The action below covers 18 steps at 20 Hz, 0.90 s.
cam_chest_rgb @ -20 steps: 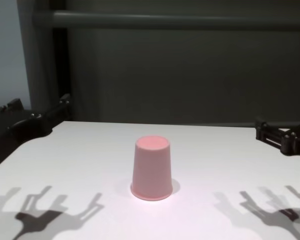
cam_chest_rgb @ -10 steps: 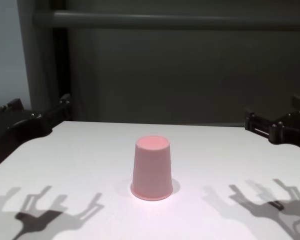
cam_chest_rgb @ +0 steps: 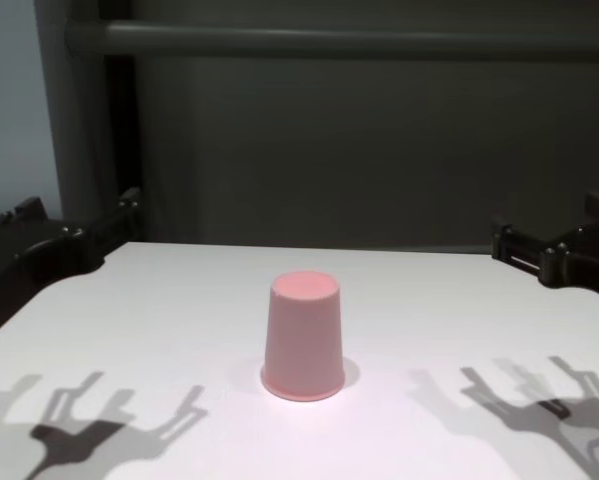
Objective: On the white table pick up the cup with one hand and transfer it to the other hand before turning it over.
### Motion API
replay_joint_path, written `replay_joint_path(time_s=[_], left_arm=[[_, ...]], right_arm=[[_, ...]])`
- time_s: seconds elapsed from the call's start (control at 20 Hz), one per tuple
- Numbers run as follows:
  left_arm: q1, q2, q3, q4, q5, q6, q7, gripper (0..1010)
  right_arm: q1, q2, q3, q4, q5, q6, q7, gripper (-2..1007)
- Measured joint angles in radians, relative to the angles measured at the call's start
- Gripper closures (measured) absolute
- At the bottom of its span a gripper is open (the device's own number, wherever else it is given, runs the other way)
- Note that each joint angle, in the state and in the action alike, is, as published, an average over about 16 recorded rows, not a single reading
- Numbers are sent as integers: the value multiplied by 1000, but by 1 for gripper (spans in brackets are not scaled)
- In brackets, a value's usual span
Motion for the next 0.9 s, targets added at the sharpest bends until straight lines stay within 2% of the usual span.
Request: replay_joint_path(time_s=[0.9], left_arm=[[0, 0, 0, 0, 0, 0, 0, 7]], right_arm=[[-3, 4, -3, -4, 1, 0, -3, 3]])
